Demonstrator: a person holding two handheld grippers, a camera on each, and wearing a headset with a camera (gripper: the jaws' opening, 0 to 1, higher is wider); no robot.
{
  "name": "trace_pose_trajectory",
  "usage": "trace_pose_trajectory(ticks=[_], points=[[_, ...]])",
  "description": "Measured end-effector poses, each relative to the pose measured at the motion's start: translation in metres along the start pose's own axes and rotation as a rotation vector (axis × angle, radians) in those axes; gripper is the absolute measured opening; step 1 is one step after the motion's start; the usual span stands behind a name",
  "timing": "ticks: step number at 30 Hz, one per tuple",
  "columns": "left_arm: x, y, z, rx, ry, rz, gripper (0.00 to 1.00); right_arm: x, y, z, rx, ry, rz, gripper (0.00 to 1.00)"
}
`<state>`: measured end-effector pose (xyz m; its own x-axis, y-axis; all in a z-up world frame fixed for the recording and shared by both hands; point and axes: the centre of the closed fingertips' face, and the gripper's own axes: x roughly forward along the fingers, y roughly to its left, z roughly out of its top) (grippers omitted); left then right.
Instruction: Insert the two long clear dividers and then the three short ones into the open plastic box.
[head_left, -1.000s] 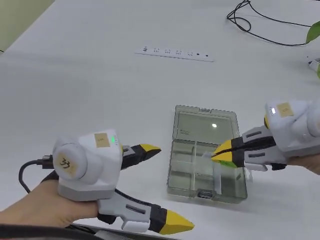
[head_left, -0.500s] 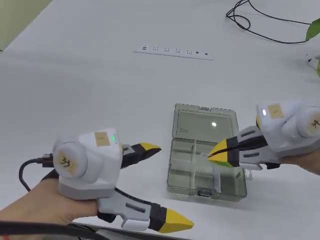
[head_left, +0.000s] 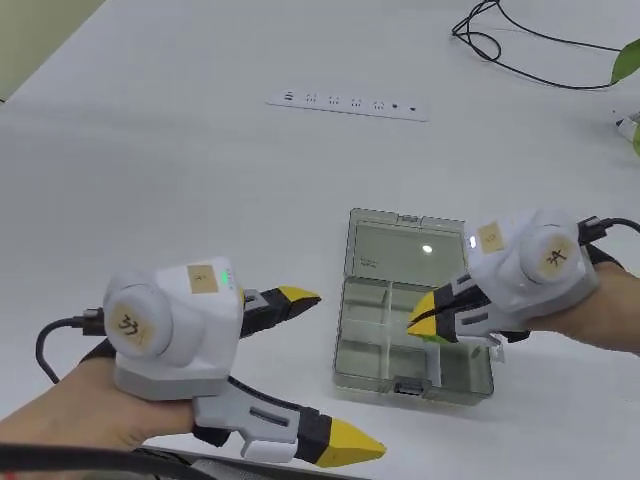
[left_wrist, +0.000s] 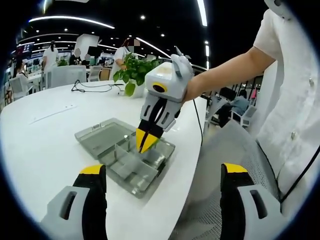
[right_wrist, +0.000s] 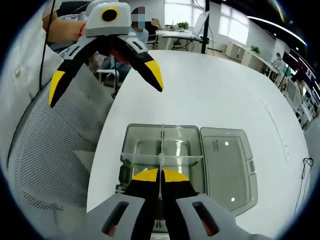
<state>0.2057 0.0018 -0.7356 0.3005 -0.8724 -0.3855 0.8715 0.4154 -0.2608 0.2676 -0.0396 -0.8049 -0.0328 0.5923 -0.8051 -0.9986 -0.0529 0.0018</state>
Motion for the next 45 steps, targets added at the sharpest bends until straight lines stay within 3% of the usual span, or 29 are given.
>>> trace_pose_trajectory(ticks=[7, 24, 36, 42, 45], points=[[-0.001, 0.002, 0.001, 0.003, -0.002, -0.001, 0.97, 0.008, 0.0, -0.006, -0.034, 0.066, 0.002, 0.02], [-0.003, 0.003, 0.001, 0.01, -0.001, 0.003, 0.97, 0.009, 0.0, -0.008, -0.049, 0.097, -0.024, 0.03], [-0.008, 0.004, 0.002, 0.015, 0.002, 0.015, 0.98, -0.014, 0.0, 0.012, 0.055, -0.023, -0.068, 0.09], [-0.009, 0.005, 0.004, 0.02, 0.0, 0.02, 0.98, -0.039, -0.001, 0.02, 0.129, -0.105, -0.098, 0.16], [-0.011, 0.007, 0.005, 0.021, 0.0, 0.028, 0.97, -0.052, -0.003, 0.015, 0.155, -0.125, -0.117, 0.21]])
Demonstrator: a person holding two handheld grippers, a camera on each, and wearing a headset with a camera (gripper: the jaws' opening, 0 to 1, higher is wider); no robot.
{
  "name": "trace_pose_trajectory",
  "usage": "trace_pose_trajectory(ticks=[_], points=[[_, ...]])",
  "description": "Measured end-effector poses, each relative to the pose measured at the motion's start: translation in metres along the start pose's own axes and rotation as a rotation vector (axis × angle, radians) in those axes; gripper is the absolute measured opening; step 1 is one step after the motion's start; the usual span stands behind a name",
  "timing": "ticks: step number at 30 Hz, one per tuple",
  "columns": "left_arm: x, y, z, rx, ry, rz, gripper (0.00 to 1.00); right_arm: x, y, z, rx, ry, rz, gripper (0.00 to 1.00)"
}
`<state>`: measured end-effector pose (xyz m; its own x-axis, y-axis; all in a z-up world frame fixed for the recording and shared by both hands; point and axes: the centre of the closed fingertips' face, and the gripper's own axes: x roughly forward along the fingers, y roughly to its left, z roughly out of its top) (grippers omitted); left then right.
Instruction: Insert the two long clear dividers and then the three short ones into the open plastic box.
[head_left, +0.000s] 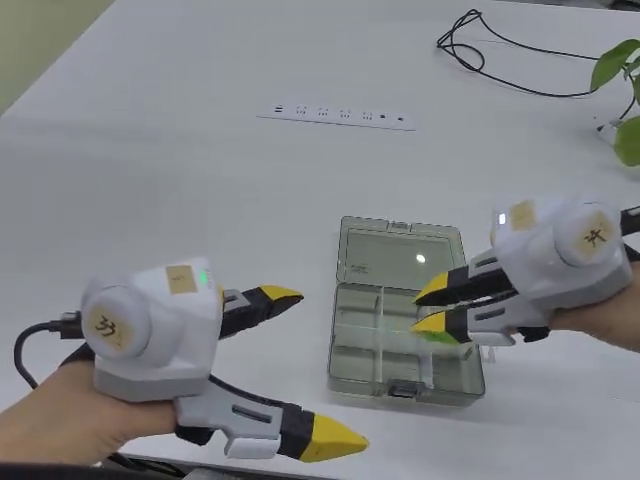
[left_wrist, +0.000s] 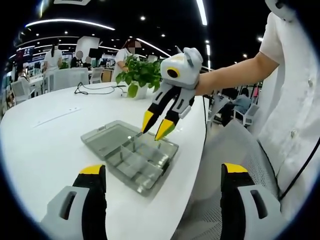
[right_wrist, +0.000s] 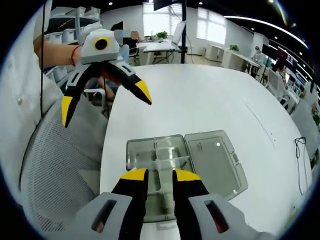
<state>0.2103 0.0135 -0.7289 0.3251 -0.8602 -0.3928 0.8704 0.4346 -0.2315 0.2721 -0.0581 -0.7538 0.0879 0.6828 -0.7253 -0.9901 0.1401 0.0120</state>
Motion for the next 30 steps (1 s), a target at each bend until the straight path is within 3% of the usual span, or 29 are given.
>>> trace_pose_trajectory(ticks=[10, 17, 22, 30], points=[[-0.006, 0.006, 0.003, 0.004, -0.002, 0.023, 0.98, -0.049, -0.007, -0.028, 0.08, 0.003, -0.082, 0.28], [-0.008, 0.006, 0.004, 0.009, 0.0, 0.033, 0.98, -0.079, -0.013, -0.062, 0.132, 0.034, -0.135, 0.32], [-0.009, 0.004, 0.005, 0.01, -0.002, 0.035, 0.98, -0.097, -0.016, -0.094, 0.153, 0.085, -0.153, 0.35], [-0.012, 0.001, 0.004, 0.009, -0.002, 0.04, 0.98, -0.121, -0.016, -0.152, 0.158, 0.214, -0.149, 0.41]])
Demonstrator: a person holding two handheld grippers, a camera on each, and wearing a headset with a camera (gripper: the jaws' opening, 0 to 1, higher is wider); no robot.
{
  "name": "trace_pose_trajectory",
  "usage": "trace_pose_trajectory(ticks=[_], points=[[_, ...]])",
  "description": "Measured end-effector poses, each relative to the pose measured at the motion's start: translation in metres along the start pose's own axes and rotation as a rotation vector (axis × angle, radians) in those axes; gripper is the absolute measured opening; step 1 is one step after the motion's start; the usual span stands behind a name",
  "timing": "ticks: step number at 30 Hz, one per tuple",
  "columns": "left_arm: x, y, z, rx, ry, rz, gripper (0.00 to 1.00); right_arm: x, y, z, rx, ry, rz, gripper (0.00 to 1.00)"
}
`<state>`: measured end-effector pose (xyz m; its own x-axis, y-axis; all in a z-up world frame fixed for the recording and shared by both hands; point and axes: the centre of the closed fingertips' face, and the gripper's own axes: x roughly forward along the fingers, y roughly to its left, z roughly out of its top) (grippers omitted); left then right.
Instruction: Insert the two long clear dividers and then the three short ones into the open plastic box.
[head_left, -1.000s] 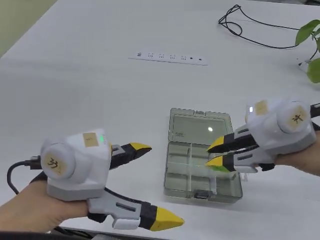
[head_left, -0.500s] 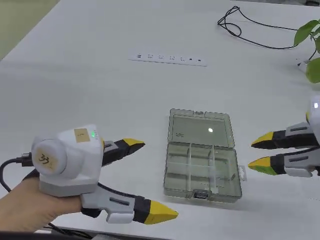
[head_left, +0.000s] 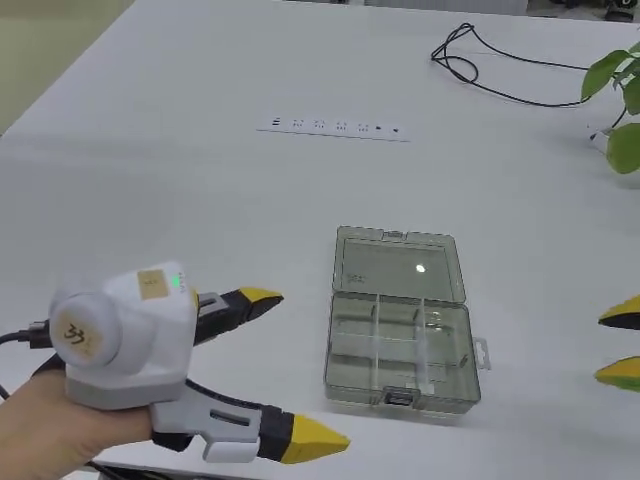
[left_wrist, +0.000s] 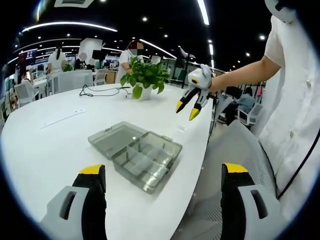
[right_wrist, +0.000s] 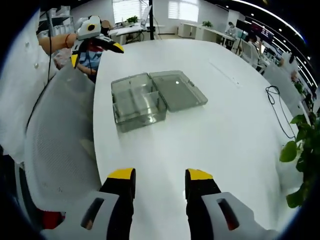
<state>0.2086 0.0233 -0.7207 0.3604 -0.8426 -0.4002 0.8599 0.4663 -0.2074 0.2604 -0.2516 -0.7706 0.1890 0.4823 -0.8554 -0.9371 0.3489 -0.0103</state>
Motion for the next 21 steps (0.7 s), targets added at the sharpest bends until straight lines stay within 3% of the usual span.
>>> trace_pose_trajectory(ticks=[5, 12, 21], points=[[0.0, 0.0, -0.002, -0.003, 0.007, 0.0, 0.98, 0.003, -0.005, -0.033, -0.042, 0.102, 0.012, 0.43], [0.0, 0.002, -0.001, -0.008, 0.011, 0.002, 0.98, 0.022, -0.012, -0.068, -0.221, 0.268, 0.047, 0.45], [0.0, 0.004, -0.004, -0.018, 0.02, 0.005, 0.98, 0.039, -0.02, -0.08, -0.284, 0.339, 0.074, 0.44]])
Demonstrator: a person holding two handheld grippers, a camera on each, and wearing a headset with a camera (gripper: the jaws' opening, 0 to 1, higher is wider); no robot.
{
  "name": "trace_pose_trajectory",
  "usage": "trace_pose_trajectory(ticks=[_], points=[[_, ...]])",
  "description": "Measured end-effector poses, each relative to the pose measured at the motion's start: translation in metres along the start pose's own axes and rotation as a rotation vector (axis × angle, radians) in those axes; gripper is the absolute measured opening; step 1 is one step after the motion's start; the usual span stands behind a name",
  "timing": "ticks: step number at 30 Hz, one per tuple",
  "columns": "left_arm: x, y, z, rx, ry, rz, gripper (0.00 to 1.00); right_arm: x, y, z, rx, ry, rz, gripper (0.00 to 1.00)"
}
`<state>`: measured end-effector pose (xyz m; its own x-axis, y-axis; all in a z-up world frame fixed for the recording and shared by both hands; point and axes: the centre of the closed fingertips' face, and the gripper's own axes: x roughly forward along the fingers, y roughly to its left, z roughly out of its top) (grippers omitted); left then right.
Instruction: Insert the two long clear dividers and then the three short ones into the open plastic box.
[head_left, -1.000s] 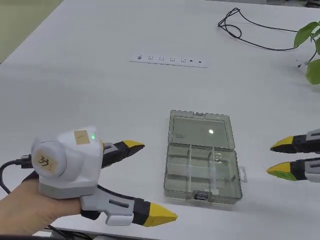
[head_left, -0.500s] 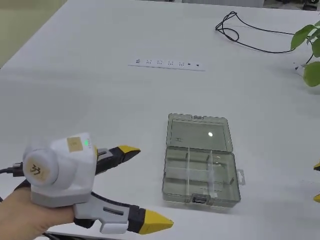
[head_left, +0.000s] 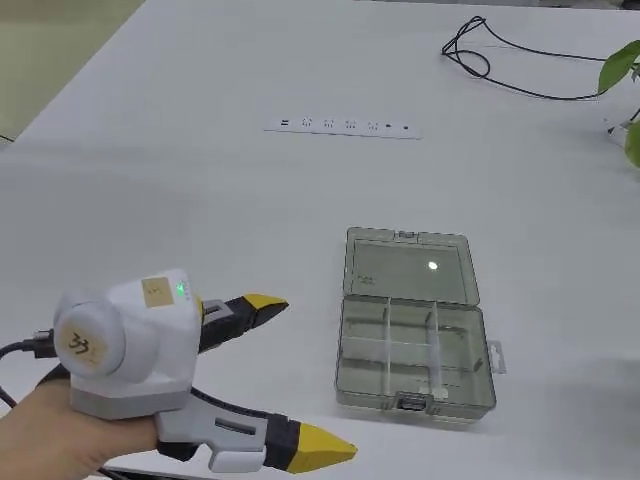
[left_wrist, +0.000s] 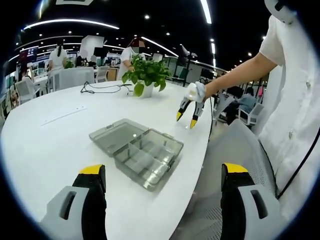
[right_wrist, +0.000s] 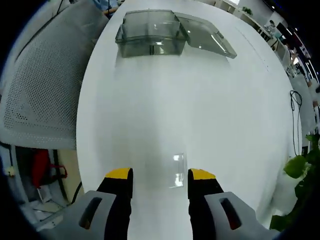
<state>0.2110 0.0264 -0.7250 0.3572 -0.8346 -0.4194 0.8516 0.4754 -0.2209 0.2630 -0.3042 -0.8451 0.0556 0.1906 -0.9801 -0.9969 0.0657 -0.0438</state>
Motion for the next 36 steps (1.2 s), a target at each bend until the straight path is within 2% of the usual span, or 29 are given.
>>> trace_pose_trajectory(ticks=[10, 11, 18, 29, 36], points=[[0.0, 0.0, -0.003, -0.006, 0.005, -0.004, 0.98, 0.003, 0.0, -0.002, -0.013, 0.019, 0.028, 0.42], [0.001, 0.0, -0.003, -0.006, 0.006, -0.005, 0.98, 0.003, 0.002, -0.001, -0.012, 0.019, 0.044, 0.4], [0.0, 0.001, -0.002, -0.004, 0.002, -0.004, 0.98, 0.003, -0.001, -0.003, -0.012, 0.018, 0.035, 0.33], [0.0, 0.0, 0.002, 0.008, 0.0, -0.002, 0.98, 0.002, -0.001, -0.003, -0.005, 0.028, 0.019, 0.32], [-0.001, 0.003, 0.005, 0.01, 0.002, 0.01, 0.96, -0.011, 0.001, 0.014, 0.002, -0.025, -0.032, 0.32]])
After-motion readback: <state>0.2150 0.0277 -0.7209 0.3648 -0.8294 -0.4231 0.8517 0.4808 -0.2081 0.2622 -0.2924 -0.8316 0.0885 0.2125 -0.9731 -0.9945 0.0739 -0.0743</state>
